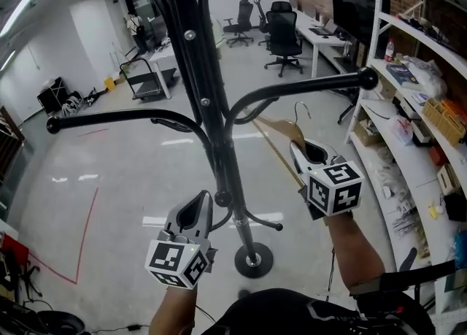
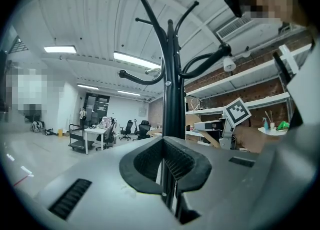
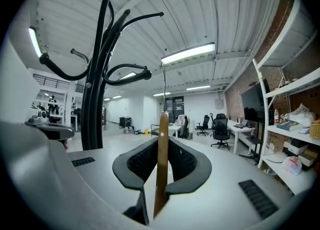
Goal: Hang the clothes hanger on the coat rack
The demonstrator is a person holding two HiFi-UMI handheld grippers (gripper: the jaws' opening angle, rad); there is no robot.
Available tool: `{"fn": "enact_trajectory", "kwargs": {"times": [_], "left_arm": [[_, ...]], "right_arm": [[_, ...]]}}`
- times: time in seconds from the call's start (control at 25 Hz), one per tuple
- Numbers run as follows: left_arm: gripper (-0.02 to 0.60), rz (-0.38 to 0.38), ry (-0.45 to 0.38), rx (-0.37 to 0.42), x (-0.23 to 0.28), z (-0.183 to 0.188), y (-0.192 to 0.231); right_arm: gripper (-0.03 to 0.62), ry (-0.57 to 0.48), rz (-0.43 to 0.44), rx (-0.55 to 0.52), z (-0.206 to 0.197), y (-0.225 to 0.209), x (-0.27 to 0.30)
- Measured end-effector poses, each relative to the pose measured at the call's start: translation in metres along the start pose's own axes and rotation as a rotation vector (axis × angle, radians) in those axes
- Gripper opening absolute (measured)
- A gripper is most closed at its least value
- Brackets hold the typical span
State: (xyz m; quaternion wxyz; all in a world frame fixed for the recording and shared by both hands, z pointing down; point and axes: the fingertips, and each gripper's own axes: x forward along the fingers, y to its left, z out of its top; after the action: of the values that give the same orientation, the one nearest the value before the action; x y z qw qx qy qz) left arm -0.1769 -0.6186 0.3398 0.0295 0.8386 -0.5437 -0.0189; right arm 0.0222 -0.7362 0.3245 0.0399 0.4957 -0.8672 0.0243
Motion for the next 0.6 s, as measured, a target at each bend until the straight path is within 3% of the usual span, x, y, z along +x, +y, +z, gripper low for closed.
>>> {"fn": "enact_trajectory", "kwargs": {"times": [0.36,0.6], "left_arm": [[-0.009,0.005,-0.017,-0.007,0.018,0.006,0.036],[-0.009,0.017,-0.012,-0.029,0.018,-0.004,0.048]], "right_arm": [[0.057,-0.032,0.006,-0.059,0.035,0.010,0.040],[0.057,-0.018,0.066,-0.100,0.027,0.041,0.043]]}}
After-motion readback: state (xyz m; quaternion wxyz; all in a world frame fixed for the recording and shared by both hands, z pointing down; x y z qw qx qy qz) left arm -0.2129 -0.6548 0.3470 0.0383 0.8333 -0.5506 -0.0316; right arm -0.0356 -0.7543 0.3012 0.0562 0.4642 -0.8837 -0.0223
